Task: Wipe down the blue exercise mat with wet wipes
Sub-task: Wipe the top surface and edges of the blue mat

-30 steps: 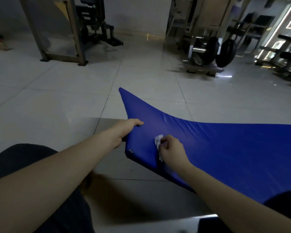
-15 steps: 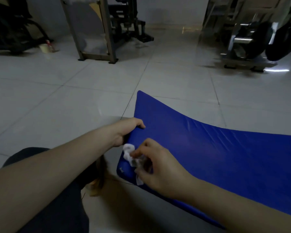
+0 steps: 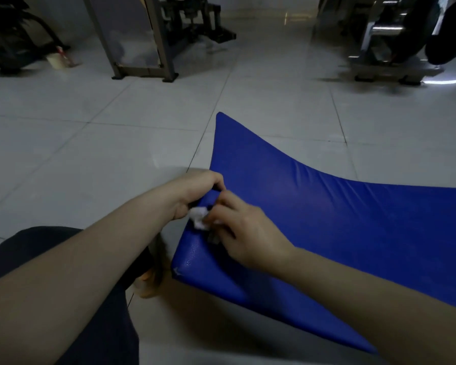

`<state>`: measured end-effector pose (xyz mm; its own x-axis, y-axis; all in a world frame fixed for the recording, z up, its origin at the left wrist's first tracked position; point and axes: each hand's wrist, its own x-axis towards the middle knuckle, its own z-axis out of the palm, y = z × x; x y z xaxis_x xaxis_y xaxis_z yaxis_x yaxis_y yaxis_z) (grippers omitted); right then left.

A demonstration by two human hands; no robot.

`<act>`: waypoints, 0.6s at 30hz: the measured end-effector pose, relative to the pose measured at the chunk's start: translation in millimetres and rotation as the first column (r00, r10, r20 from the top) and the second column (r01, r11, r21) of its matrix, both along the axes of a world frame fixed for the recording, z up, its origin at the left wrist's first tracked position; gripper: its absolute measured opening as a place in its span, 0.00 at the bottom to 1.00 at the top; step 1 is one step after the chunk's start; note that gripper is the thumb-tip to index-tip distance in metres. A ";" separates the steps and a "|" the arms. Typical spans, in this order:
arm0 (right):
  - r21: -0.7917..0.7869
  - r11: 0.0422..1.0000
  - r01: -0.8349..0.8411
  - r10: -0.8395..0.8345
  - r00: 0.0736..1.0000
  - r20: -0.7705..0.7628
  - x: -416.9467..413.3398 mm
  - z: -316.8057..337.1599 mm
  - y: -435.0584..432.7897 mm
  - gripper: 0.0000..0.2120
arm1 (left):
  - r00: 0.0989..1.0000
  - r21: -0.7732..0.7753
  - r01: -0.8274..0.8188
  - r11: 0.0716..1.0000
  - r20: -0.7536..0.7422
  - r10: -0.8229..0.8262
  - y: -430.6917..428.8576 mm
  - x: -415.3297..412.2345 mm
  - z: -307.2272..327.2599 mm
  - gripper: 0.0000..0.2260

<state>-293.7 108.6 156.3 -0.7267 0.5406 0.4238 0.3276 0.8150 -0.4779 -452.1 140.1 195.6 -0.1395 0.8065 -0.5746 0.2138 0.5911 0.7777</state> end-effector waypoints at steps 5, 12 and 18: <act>-0.328 0.898 0.293 -0.334 0.940 -0.074 9.1 -11.0 49.8 0.05 | 1.000 -0.005 -0.019 1.000 -0.008 0.019 -3.3 4.0 -2.7 0.08; -0.327 0.932 0.158 -0.191 0.979 -0.072 -5.2 1.5 -9.8 0.02 | 0.987 -0.020 -0.115 0.993 0.108 0.116 1.5 6.0 -6.7 0.08; 0.071 0.969 -0.238 0.231 0.968 0.098 0.7 4.8 -38.9 0.07 | 0.998 -0.012 -0.042 0.999 0.048 0.042 0.9 4.7 -6.9 0.12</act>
